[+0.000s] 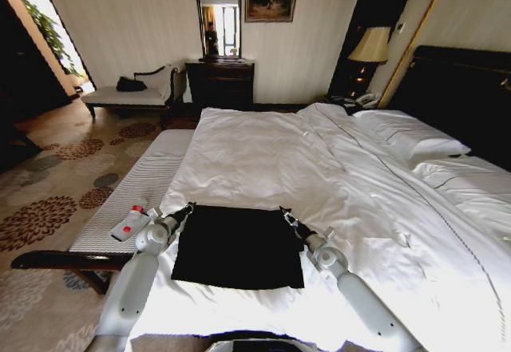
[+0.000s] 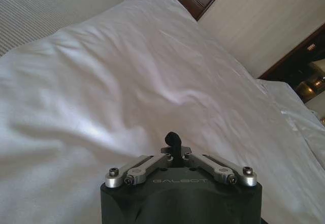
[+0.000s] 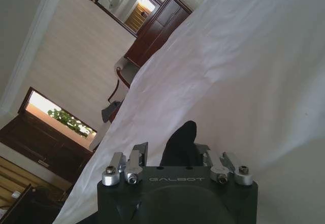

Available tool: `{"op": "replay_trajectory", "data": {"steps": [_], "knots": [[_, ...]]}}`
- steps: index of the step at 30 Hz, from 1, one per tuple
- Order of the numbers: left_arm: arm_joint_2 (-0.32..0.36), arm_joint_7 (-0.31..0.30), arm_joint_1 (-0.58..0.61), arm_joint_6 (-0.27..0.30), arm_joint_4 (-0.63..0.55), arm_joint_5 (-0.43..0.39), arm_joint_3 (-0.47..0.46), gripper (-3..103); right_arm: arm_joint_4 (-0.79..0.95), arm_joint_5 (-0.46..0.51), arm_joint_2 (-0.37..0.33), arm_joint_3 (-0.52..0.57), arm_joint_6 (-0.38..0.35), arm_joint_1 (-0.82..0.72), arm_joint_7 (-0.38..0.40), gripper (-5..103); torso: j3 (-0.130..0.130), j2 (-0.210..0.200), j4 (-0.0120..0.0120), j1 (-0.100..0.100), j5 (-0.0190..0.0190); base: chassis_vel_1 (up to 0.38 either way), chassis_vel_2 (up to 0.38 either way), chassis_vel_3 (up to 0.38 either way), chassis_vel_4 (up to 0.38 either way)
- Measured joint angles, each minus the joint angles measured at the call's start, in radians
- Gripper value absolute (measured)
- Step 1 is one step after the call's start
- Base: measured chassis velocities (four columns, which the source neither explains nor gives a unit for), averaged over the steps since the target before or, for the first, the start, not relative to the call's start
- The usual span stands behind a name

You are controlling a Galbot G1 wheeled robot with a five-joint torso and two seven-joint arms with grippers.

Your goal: Fold the clothes on the bed.

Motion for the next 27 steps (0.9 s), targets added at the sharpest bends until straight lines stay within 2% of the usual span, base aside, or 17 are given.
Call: {"op": "replay_trajectory", "data": {"steps": [1, 2, 5, 7, 11, 13, 15, 19, 21, 24, 27], "knots": [[0.000, 0.000, 0.000, 0.000, 0.000, 0.000, 0.000, 2, 0.000, 0.000, 0.000, 0.000, 0.000, 0.000, 0.000, 58, 0.000, 0.000, 0.0000, 0.000, 0.0000, 0.000, 0.000, 0.000, 0.000], [0.000, 0.000, 0.001, 0.000, -0.002, 0.000, 0.001, 2, 0.000, -0.001, 0.000, 0.001, 0.001, 0.000, 0.003, 47, 0.000, 0.000, 0.0000, 0.000, 0.0000, 0.000, 0.000, 0.000, 0.000], [0.001, 0.000, 0.001, -0.001, -0.003, 0.000, 0.001, 2, 0.000, -0.004, 0.000, 0.010, 0.004, -0.002, 0.007, 31, 0.000, 0.000, 0.0000, 0.000, 0.0000, 0.000, 0.000, 0.000, 0.000], [0.001, 0.001, 0.001, -0.001, -0.003, 0.000, 0.001, 2, -0.001, -0.006, 0.000, 0.013, 0.007, -0.002, 0.008, 31, 0.000, 0.000, 0.0000, 0.000, 0.0000, 0.000, 0.000, 0.000, 0.000], [0.000, 0.004, -0.005, -0.006, -0.004, -0.006, 0.000, 2, 0.002, -0.019, 0.002, 0.027, 0.039, -0.003, 0.017, 9, 0.000, 0.000, -0.0001, 0.000, 0.0000, 0.000, 0.000, 0.000, 0.000], [0.000, 0.005, -0.006, -0.007, -0.004, -0.008, 0.000, 2, 0.004, -0.019, 0.003, 0.029, 0.041, -0.003, 0.019, 9, 0.000, 0.000, 0.0000, 0.000, 0.0000, 0.000, 0.000, 0.000, 0.000], [-0.004, 0.014, -0.008, -0.025, -0.016, -0.028, -0.007, 2, 0.039, -0.015, 0.005, 0.051, 0.075, -0.007, 0.034, 2, 0.000, 0.000, 0.0000, 0.000, 0.0000, 0.000, 0.000, 0.000, 0.000], [-0.011, 0.024, -0.004, -0.050, -0.042, -0.063, -0.028, 2, 0.098, -0.003, 0.000, 0.079, 0.110, -0.024, 0.035, 1, 0.000, 0.000, -0.0001, 0.000, 0.0000, 0.000, 0.000, 0.000, 0.000], [-0.020, 0.043, 0.014, -0.085, -0.089, -0.119, -0.061, 2, 0.193, 0.018, -0.012, 0.113, 0.148, -0.056, 0.026, 1, 0.000, 0.000, -0.0003, 0.000, -0.0001, 0.000, 0.000, 0.000, 0.000], [-0.023, 0.056, 0.027, -0.100, -0.119, -0.150, -0.079, 2, 0.241, 0.023, -0.016, 0.130, 0.171, -0.074, 0.015, 1, 0.000, 0.000, -0.0002, 0.000, -0.0001, 0.000, 0.000, 0.000, 0.000], [-0.024, 0.088, 0.059, -0.127, -0.203, -0.223, -0.127, 2, 0.358, 0.042, -0.020, 0.184, 0.202, -0.122, -0.008, 1, 0.000, 0.000, 0.0001, 0.000, -0.0001, 0.000, 0.000, 0.000, 0.000]]}}
